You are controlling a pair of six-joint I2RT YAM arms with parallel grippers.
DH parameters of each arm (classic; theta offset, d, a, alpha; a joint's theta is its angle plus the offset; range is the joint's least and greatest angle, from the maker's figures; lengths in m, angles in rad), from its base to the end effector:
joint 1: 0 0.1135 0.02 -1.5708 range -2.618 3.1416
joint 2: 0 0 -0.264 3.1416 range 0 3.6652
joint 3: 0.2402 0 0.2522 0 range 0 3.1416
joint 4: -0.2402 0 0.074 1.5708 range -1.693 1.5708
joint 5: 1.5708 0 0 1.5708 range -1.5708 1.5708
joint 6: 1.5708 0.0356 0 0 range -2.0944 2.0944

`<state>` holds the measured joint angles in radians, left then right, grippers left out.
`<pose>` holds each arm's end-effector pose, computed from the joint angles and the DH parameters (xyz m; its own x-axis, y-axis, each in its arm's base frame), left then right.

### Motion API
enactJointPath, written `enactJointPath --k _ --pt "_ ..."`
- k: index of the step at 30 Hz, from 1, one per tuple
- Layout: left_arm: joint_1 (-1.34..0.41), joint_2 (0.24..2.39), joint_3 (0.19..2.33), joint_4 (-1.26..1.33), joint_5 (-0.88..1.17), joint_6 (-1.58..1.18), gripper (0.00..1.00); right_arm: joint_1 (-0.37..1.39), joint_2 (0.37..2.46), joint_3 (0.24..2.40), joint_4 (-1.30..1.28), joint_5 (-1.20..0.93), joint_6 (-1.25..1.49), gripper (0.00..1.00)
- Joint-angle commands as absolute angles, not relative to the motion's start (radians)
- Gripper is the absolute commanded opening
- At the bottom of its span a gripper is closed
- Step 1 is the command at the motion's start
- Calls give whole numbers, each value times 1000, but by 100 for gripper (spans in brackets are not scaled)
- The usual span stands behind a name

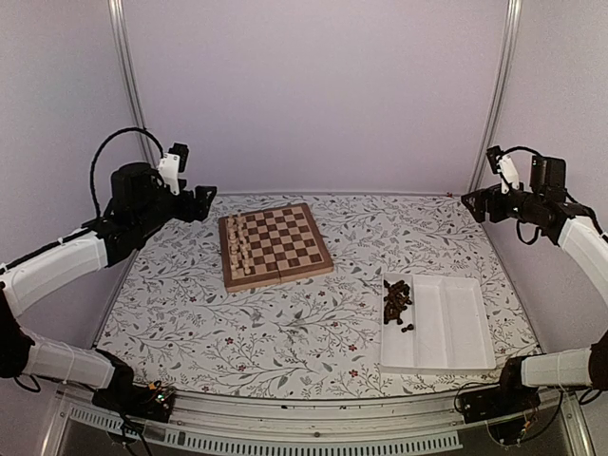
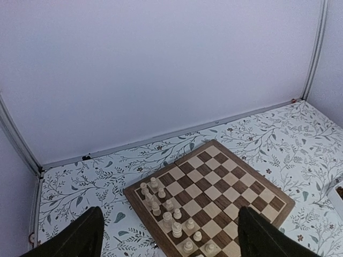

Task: Set up the chess pieces on the board
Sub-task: Adjust the chessboard in the storage box.

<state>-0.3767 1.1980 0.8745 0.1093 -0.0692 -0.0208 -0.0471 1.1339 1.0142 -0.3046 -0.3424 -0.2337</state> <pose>0.2633 -0.1015 0.3151 -0.2039 0.0584 -0.9772 0.3000 0.9539 -0.0056 0.2569 -0.0001 0.3387 -0.3395 -0.2024 -0.9186 -0.3494 0.9338 -0.0766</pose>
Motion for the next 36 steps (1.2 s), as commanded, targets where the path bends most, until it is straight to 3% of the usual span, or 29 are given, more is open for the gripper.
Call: enactJointPath --k 1,7,15,22,36 --pt "-354 1186 856 174 4 -23 88 -54 1137 975 -424 -424 -396 98" --pt "-351 1218 881 154 60 -22 86 -56 1198 925 -552 -461 -602 82" --pt "-395 1256 890 150 87 -6 86 -58 1274 838 -678 -479 -861 27" --pt "-419 1298 905 146 119 -15 85 -56 1417 815 -674 -464 -976 2" --pt "-430 1333 913 147 131 -6 84 -77 1843 1029 -629 -432 -884 0"
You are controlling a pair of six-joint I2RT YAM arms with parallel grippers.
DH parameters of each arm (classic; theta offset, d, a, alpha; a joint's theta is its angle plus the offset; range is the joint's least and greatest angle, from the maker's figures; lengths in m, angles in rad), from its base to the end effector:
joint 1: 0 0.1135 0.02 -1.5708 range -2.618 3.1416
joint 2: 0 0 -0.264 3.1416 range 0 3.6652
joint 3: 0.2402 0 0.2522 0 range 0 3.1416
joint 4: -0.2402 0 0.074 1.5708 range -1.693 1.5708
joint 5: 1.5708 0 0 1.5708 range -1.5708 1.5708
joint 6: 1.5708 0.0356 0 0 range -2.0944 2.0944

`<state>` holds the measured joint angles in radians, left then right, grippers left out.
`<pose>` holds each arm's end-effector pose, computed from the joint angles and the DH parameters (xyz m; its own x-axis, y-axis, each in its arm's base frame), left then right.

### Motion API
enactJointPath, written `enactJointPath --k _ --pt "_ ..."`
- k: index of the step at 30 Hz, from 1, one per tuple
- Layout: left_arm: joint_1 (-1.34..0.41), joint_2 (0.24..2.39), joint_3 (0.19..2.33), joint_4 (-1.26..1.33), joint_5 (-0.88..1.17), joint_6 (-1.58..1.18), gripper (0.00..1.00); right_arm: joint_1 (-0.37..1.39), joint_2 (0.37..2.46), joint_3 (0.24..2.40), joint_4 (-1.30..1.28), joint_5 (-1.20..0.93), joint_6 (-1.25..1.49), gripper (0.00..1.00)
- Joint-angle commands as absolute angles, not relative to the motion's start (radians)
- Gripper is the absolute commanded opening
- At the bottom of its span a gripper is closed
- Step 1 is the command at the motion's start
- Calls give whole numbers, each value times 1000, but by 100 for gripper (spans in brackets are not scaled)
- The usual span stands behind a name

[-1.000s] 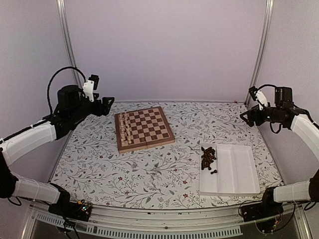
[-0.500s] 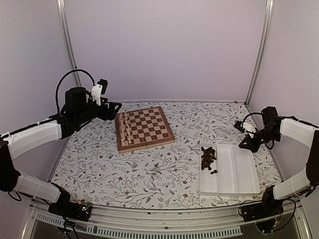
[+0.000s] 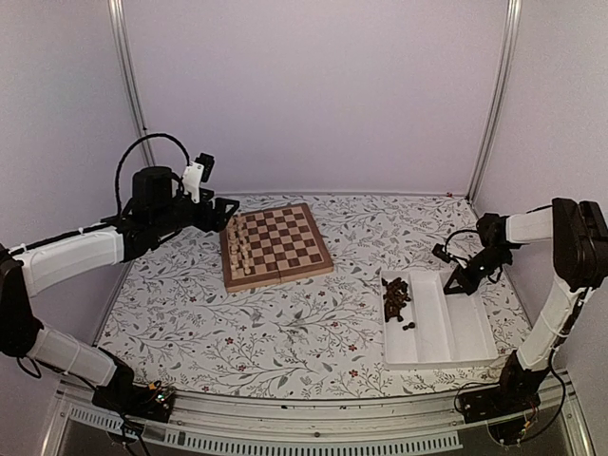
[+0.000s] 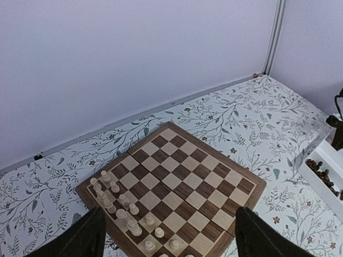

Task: Set up the chess pieces on the board
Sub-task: Adjust the chessboard in the storage box.

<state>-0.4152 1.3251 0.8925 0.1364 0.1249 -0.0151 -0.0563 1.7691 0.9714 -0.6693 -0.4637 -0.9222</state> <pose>0.2799 -0.1283 0.2894 -0.2747 0.1047 -0.9558 0.5052 0.8615 -0.0508 0.2974 -0.0008 0.1336 -0.6031 -0.6799 -0.4171 -0.7889 0.5856 0.1861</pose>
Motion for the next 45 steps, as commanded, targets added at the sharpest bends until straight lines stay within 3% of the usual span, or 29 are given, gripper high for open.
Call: enactJointPath --k 1,13,20,24,29,37,40,43,45 --pt "-432 1333 912 148 131 -6 84 -87 1851 1044 -625 -434 -877 0" --pt "-503 1433 973 103 128 -39 82 -262 1965 1192 -564 -424 -816 0" --pt "-560 1586 1179 -105 -16 -148 68 -242 1895 1213 -642 -588 -783 4" --pt "-560 1547 1178 -147 -204 -199 76 -131 1760 1202 -695 -517 -790 19" --pt "-528 1530 1181 -221 -299 -230 87 55 1688 1278 -716 -485 -787 37" --pt "-324 1597 1275 -293 -209 -350 89 324 1950 1575 -645 -475 -632 41" --pt "-264 1624 1287 -278 -173 -408 84 402 2051 1685 -593 -404 -569 41" --pt "-203 1663 1305 -268 -143 -430 63 445 2200 1829 -605 -357 -524 36" --pt "-156 1704 1329 -273 -119 -448 55 458 2288 1909 -617 -331 -500 33"
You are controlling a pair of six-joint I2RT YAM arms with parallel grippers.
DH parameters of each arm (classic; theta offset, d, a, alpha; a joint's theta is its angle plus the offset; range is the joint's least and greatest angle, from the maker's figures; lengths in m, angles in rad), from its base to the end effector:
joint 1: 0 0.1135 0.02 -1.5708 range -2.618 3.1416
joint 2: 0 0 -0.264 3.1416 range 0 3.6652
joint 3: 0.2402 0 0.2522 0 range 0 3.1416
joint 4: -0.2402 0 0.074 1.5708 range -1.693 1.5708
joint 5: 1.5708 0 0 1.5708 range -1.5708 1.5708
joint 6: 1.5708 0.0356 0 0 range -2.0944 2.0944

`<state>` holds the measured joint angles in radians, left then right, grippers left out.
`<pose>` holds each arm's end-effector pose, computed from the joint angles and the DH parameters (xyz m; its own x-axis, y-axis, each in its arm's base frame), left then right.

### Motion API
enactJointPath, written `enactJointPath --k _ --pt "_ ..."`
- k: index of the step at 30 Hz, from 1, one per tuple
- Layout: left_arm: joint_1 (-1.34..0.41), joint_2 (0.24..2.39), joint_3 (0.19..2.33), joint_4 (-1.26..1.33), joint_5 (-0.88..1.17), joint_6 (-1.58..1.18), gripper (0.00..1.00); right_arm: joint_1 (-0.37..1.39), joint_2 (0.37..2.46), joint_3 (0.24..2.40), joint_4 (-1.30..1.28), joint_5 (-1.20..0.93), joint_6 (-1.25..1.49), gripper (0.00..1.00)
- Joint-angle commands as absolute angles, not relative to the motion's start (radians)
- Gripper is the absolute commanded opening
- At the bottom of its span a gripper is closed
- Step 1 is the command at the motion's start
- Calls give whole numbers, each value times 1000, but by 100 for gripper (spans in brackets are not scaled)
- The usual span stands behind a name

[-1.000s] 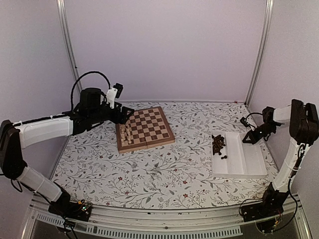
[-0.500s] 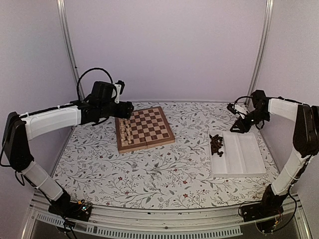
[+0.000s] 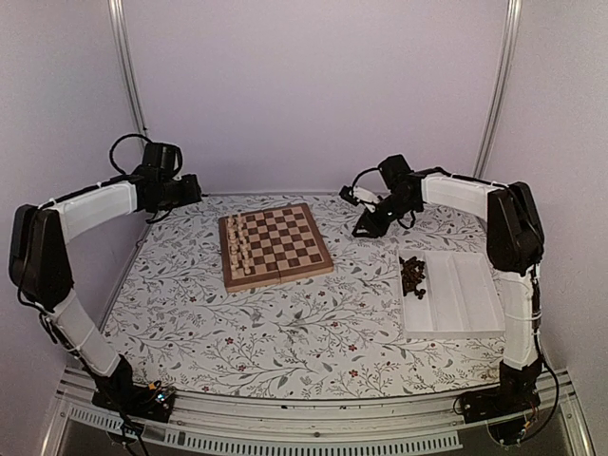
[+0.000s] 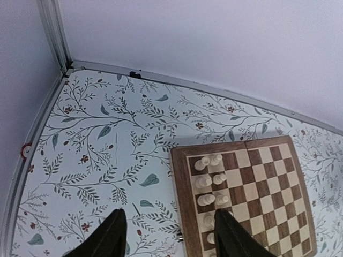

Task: Set up the chess pieces on the board
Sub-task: Adjust the chessboard in the storage box, then adjust the chessboard at the center of the board.

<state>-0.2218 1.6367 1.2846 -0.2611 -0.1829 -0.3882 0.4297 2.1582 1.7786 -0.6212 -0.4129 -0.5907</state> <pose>0.3693 -0.0767 0.2860 -0.5466 -0.2583 -0.7966 -0.1466 0.9661 -0.2127 0.4246 0.2103 0.2085 -0.3135 -0.7048 -0.6363 -0.9067 0.4213 -0.0200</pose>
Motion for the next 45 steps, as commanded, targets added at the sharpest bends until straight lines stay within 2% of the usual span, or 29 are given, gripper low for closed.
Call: enactJointPath --k 1,7,11,19,25,30,38,45 --pt "-134 1727 1341 -272 -99 -454 53 461 2322 1933 -616 -325 -494 33" --pt "-55 1917 1446 -291 -20 -464 48 486 2409 1953 -568 -299 -474 30" --pt "-40 2003 1457 -230 28 -489 39 525 2443 1953 -564 -291 -477 30" --pt "-39 2206 1628 -231 123 -446 24 605 2464 1899 -557 -284 -490 29" --pt "-37 2304 1707 -224 159 -410 7 652 2449 1839 -539 -272 -501 29" --pt "-32 2417 1831 -256 221 -371 3 687 2440 1819 -529 -263 -507 29" --pt "-31 2491 1897 -214 404 -325 4 764 2451 1809 -530 -268 -515 29" --pt "-37 2472 1854 -169 552 -327 4 822 2426 1776 -528 -290 -517 30"
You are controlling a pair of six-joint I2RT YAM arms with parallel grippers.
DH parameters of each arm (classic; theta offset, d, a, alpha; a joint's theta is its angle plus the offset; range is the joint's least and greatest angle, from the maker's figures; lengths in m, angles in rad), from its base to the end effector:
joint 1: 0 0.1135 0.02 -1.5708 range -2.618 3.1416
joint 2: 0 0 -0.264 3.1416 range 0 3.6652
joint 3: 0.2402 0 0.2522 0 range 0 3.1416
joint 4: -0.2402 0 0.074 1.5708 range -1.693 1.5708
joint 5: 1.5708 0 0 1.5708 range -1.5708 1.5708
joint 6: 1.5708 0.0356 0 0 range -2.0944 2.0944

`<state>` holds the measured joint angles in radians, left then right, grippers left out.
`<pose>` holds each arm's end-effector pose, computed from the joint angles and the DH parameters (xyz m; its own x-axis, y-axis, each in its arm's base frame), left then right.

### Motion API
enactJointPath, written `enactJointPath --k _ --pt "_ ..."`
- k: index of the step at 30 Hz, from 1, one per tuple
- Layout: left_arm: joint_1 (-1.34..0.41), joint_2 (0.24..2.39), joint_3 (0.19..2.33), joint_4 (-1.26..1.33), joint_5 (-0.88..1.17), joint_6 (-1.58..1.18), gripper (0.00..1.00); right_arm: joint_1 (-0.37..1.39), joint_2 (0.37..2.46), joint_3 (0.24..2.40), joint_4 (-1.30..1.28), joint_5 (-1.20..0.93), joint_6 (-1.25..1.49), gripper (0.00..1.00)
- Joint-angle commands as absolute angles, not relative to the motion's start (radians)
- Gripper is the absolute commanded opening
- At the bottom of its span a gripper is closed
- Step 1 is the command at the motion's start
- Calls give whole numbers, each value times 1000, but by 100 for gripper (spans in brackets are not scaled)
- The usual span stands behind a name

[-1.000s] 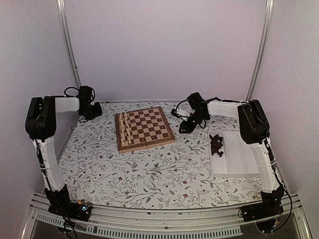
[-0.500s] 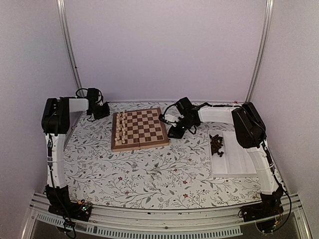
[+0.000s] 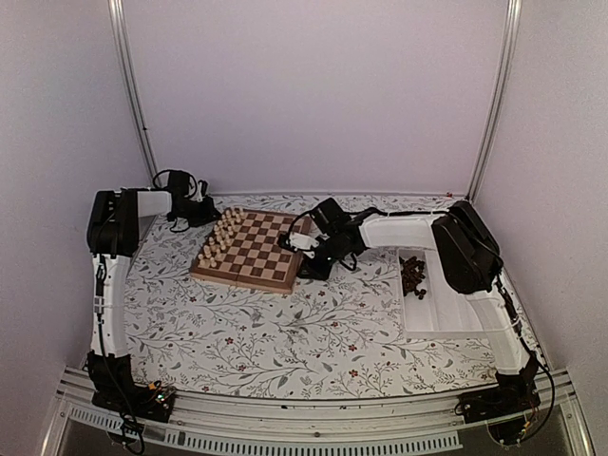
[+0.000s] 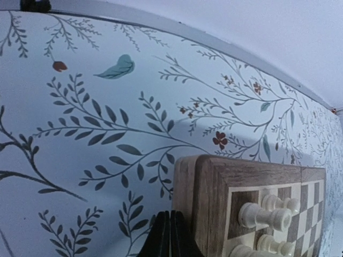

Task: Set up the chess pieces on the board
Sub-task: Adjust the chessboard at the center of the board.

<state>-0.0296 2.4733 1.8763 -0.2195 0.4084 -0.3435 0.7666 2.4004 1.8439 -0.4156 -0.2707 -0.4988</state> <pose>0.5359 -0.0300 0.1113 -0.7866 -0.2859 -0.5473 0.0362 0.8634 -0.5031 0.3647 0.3644 0.1238 -0.1508 -0.7852 -0.6006 -0.9669 0.2436 -0.0756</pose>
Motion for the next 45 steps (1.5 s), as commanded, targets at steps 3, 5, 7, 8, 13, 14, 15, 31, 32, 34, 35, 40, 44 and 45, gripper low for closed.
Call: enactJointPath --k 3,5,7,8,13,14,15,31,32,34,35,40,44,45 --pt "-48 2452 1826 -153 609 -314 5 842 2411 1763 -529 -302 -518 30" --pt "-61 2439 1811 -155 633 -299 4 854 2401 1752 -529 -312 -519 30" --pt "-78 2426 1790 -155 653 -281 4 868 2387 1740 -528 -325 -520 30" --pt "-86 2417 1777 -155 664 -269 4 874 2383 1732 -529 -331 -521 30" --pt "-117 2380 1714 -168 719 -230 5 909 2347 1678 -530 -370 -532 30" --pt "-121 2374 1701 -171 731 -224 5 917 2338 1666 -529 -379 -533 30" --pt "-126 2369 1688 -172 742 -219 5 926 2332 1655 -526 -386 -535 30" --pt "-234 2371 1638 -323 961 -83 3 1078 2281 1634 -534 -449 -522 30" --pt "-238 2369 1633 -333 972 -76 3 1088 2281 1634 -535 -452 -522 30" --pt "-246 2364 1617 -359 995 -63 3 1105 2280 1634 -539 -455 -522 30" --pt "-252 2361 1606 -367 1006 -56 3 1110 2280 1633 -540 -456 -520 30" --pt "-293 2351 1577 -424 1047 -5 2 1137 2268 1633 -545 -458 -518 30" --pt "-315 2353 1583 -460 1048 -2 1 1154 2258 1636 -553 -459 -518 30" --pt "-316 2355 1584 -468 1047 -2 1 1156 2255 1635 -557 -461 -518 30"
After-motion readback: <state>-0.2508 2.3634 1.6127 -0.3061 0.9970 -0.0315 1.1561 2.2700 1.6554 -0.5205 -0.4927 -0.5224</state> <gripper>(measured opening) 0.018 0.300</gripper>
